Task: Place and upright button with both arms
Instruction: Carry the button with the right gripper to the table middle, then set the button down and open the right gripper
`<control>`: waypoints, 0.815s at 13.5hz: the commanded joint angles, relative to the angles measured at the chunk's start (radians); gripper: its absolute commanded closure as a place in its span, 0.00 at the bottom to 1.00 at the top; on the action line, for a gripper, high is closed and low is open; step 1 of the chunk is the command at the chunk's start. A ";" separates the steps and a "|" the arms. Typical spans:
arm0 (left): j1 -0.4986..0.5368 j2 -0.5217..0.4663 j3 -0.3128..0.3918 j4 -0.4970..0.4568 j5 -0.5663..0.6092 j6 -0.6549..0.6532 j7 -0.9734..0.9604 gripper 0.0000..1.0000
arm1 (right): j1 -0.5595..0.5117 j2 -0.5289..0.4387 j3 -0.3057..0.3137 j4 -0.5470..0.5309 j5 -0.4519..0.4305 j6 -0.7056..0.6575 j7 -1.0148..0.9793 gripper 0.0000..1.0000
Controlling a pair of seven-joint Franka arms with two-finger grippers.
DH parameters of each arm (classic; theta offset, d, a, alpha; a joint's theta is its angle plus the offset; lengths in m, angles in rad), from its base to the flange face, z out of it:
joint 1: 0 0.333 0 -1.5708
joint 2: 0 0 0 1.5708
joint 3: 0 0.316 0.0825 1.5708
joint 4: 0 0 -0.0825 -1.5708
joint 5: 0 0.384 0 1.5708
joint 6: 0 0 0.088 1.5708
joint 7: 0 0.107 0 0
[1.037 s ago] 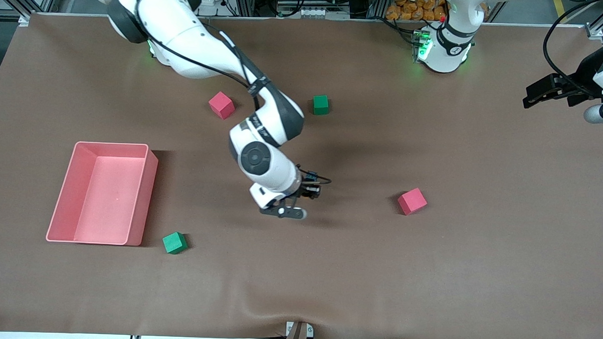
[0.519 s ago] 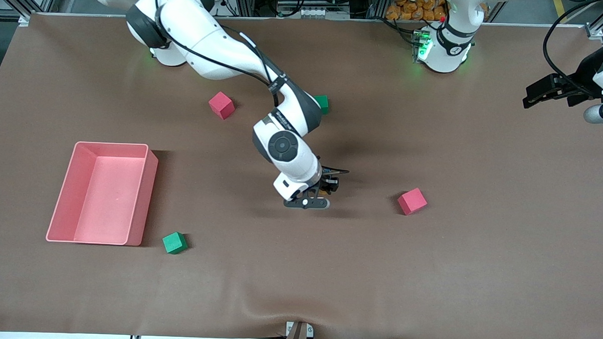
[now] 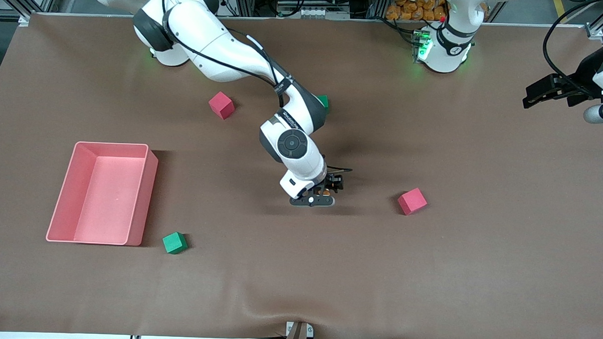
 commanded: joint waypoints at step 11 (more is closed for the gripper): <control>-0.008 0.070 -0.042 -0.032 0.014 0.085 -0.007 0.00 | -0.488 -0.448 0.004 0.033 -0.014 -0.802 -0.183 0.00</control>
